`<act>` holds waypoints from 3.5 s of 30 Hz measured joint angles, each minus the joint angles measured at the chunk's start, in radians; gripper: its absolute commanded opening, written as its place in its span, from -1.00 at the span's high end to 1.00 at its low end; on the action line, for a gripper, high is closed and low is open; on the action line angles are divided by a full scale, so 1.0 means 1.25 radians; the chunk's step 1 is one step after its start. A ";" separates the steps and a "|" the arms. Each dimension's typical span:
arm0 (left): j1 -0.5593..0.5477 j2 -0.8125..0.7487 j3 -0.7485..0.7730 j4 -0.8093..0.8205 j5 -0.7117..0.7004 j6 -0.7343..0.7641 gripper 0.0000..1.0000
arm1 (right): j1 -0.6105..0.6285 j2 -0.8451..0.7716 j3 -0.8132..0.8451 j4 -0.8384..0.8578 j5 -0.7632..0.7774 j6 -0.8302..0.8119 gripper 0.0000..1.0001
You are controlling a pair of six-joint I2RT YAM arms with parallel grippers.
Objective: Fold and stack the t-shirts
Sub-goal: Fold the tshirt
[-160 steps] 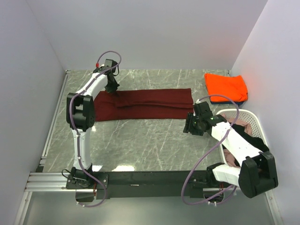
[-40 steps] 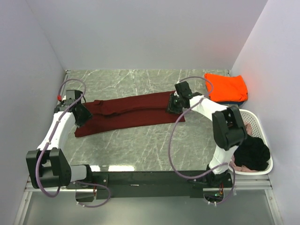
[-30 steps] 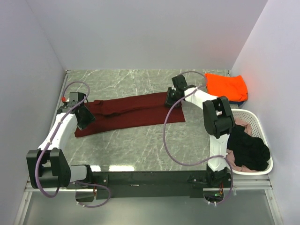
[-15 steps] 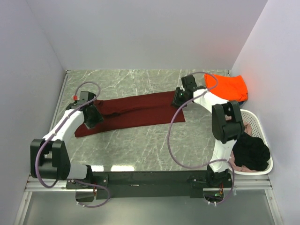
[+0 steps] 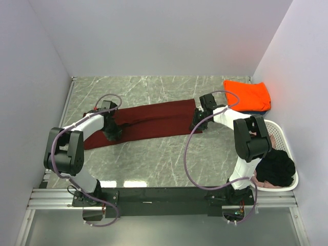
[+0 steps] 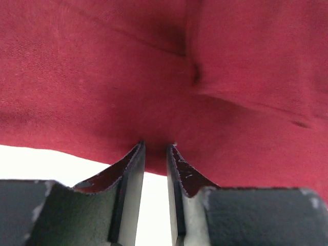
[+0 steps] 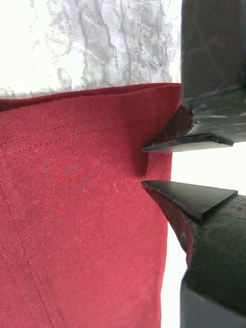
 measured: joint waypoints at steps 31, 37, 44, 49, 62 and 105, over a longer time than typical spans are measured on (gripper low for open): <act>0.092 -0.013 0.085 0.027 0.041 -0.121 -0.02 | -0.001 -0.267 -0.134 -0.046 0.006 -0.052 0.27; 0.092 0.030 0.103 0.031 0.041 -0.133 0.02 | -0.001 -0.286 -0.159 -0.057 0.002 -0.058 0.26; 0.092 0.035 0.103 0.031 0.041 -0.140 0.14 | -0.001 -0.297 -0.163 -0.060 0.002 -0.061 0.26; 0.092 0.048 0.103 0.036 0.041 -0.142 0.34 | -0.001 -0.298 -0.163 -0.060 0.002 -0.062 0.27; 0.077 0.021 0.103 0.039 0.045 -0.165 0.95 | -0.001 -0.304 -0.167 -0.061 0.003 -0.064 0.27; 0.240 -0.074 0.027 0.171 0.089 0.009 -0.86 | 0.109 -0.298 -0.184 0.130 -0.194 -0.001 0.27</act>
